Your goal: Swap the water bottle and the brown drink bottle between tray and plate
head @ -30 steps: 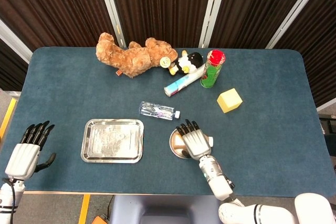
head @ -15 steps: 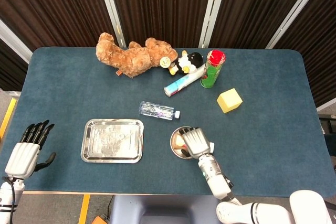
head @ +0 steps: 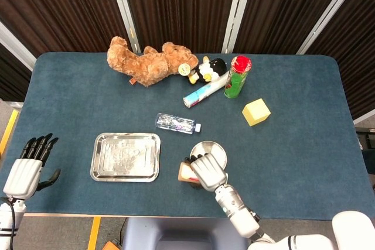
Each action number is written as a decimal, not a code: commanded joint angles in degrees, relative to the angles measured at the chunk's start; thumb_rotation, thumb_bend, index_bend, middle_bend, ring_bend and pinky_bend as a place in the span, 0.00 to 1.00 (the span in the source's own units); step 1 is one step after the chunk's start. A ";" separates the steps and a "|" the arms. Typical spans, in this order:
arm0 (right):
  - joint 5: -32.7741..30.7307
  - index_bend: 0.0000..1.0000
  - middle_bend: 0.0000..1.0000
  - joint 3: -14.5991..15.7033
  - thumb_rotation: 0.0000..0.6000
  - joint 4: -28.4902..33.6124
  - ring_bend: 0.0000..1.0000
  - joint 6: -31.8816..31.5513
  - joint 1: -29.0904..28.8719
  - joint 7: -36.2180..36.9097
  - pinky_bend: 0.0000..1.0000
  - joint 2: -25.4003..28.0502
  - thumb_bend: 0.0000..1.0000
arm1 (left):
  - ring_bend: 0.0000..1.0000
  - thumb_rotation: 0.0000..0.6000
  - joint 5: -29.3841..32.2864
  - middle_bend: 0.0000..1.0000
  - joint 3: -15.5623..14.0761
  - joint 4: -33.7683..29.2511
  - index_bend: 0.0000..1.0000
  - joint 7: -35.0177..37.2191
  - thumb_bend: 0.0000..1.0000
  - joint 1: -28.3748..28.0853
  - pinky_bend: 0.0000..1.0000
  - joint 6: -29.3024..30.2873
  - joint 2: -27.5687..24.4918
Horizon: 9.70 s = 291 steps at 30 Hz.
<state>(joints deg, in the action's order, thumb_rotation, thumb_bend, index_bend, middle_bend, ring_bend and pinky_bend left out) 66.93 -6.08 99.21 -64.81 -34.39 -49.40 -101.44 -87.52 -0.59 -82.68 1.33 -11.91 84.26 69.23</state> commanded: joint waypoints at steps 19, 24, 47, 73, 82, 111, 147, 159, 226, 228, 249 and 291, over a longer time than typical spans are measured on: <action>-4.36 0.03 0.30 3.48 1.00 -4.76 0.25 4.97 -3.95 -5.35 0.42 -8.65 0.34 | 0.00 1.00 -0.38 0.00 1.33 -0.11 0.00 1.25 0.37 1.03 0.05 0.44 -0.81; -4.55 0.00 0.11 3.34 1.00 -0.98 0.04 4.78 -4.31 -4.99 0.27 -4.31 0.19 | 0.00 1.00 0.08 0.00 1.78 0.31 0.00 0.90 0.37 1.26 0.05 0.41 -0.53; -20.55 0.00 0.09 -22.00 1.00 -35.73 0.02 5.53 -23.40 -5.08 0.21 -19.11 0.18 | 0.00 1.00 3.07 0.00 3.34 1.90 0.00 -0.45 0.37 -0.12 0.05 -4.35 0.74; -23.68 0.75 0.69 -22.93 1.00 -67.06 0.67 11.90 -35.31 4.70 0.86 -28.56 0.36 | 0.00 1.00 5.41 0.00 4.23 2.99 0.00 -0.52 0.37 -0.81 0.05 -7.09 1.05; -18.60 0.89 0.81 -21.35 1.00 -62.11 0.80 7.36 -32.51 8.79 0.93 -25.84 0.37 | 0.00 1.00 5.00 0.00 4.17 2.64 0.00 -0.36 0.37 -0.64 0.05 -6.62 0.78; 3.18 0.91 0.83 5.82 1.00 -10.93 0.81 -2.46 -2.04 19.93 0.94 13.93 0.38 | 0.00 1.00 0.67 0.00 2.25 0.30 0.00 -5.37 0.37 -0.55 0.05 -4.70 2.19; 13.12 0.00 0.13 8.91 1.00 -0.04 0.08 -4.32 5.91 29.64 0.27 24.68 0.19 | 0.00 1.00 -2.82 0.00 1.32 0.12 0.00 -2.96 0.37 -0.23 0.05 -2.29 1.78; 27.02 0.00 0.00 15.25 1.00 -13.00 0.00 -27.53 21.91 44.75 0.08 27.14 0.19 | 0.00 1.00 -18.07 0.00 -6.07 -4.51 0.00 1.13 0.37 -3.29 0.07 -3.26 3.79; 30.84 0.00 0.00 11.27 1.00 -8.43 0.00 -18.05 24.06 55.98 0.07 35.85 0.19 | 0.84 1.00 -3.02 0.86 0.11 -2.25 0.68 -17.98 0.71 -15.97 0.94 -21.08 35.00; 30.78 0.00 0.00 11.22 1.00 -8.33 0.00 -17.74 24.08 55.36 0.07 35.65 0.19 | 0.85 1.00 -4.97 0.86 -0.17 -4.07 0.68 -16.89 0.71 -15.90 0.95 -19.08 33.29; 32.13 0.00 0.00 11.54 1.00 -7.29 0.00 -17.53 25.19 50.02 0.07 34.05 0.19 | 0.78 1.00 -18.67 0.81 -1.65 36.67 0.67 20.21 0.69 -25.98 0.86 -10.51 23.51; 33.94 0.00 0.00 10.54 1.00 -7.79 0.00 -22.70 28.62 40.49 0.00 32.28 0.19 | 0.00 1.00 -5.84 0.00 -5.35 5.58 0.00 5.32 0.35 -4.96 0.15 11.39 6.34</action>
<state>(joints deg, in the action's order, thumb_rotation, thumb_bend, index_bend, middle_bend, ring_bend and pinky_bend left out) 100.45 4.93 91.68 -85.29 -7.19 -5.90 -68.54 -98.48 -7.02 -64.00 17.72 -26.47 85.82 81.26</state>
